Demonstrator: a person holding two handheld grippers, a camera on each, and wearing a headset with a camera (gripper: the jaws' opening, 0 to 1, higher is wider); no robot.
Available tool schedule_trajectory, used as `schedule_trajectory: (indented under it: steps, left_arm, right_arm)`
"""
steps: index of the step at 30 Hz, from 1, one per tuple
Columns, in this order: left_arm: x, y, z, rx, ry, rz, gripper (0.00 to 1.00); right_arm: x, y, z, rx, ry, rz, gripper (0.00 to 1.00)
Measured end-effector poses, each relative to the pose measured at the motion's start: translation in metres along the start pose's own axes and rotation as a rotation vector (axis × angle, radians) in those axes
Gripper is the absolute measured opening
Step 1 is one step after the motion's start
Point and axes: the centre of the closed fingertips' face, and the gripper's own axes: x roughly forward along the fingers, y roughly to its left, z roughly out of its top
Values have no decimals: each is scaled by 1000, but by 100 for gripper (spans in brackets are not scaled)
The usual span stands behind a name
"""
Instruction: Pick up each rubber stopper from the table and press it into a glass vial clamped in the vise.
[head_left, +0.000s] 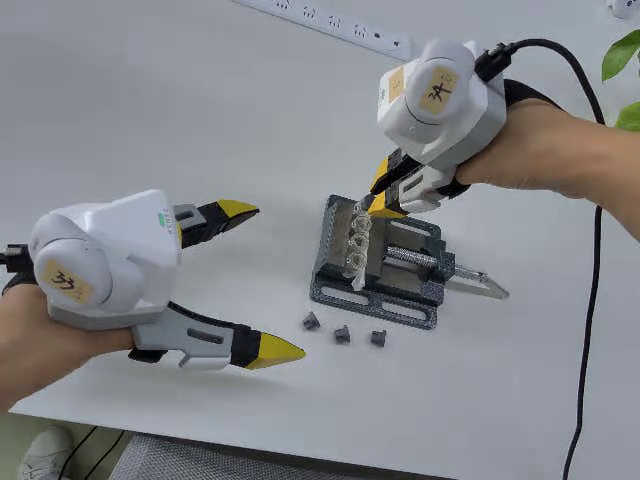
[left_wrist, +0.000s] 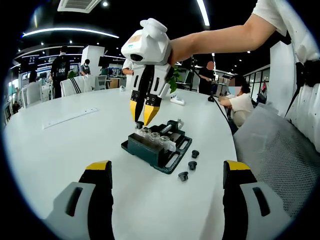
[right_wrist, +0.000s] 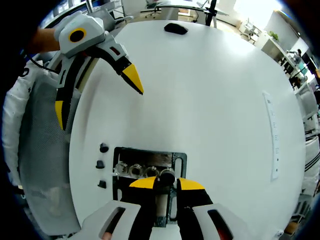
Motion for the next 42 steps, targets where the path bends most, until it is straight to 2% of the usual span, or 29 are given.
schedule_trajectory:
  steps: [7,12,19,31,42]
  left_arm:
    - [-1,1,-1,0,2,1,91]
    - [-1,1,-1,0,1,0,91]
    - [-2,-1,-1,-1,2,1,91]
    - [-3,-1,-1,-8,0,2,90]
    - [-2,0,1,-12,-4,2,90]
  right_arm:
    - [-10,-3,1,24,-47,-16,10]
    - [-13,2,6,27,-69,-11,7]
    - [-12,2,6,18,-66,-11,3]
    - [-4,0,2,22,-59,-3,3]
    - [-3,-2,2,6,-48,-9,2]
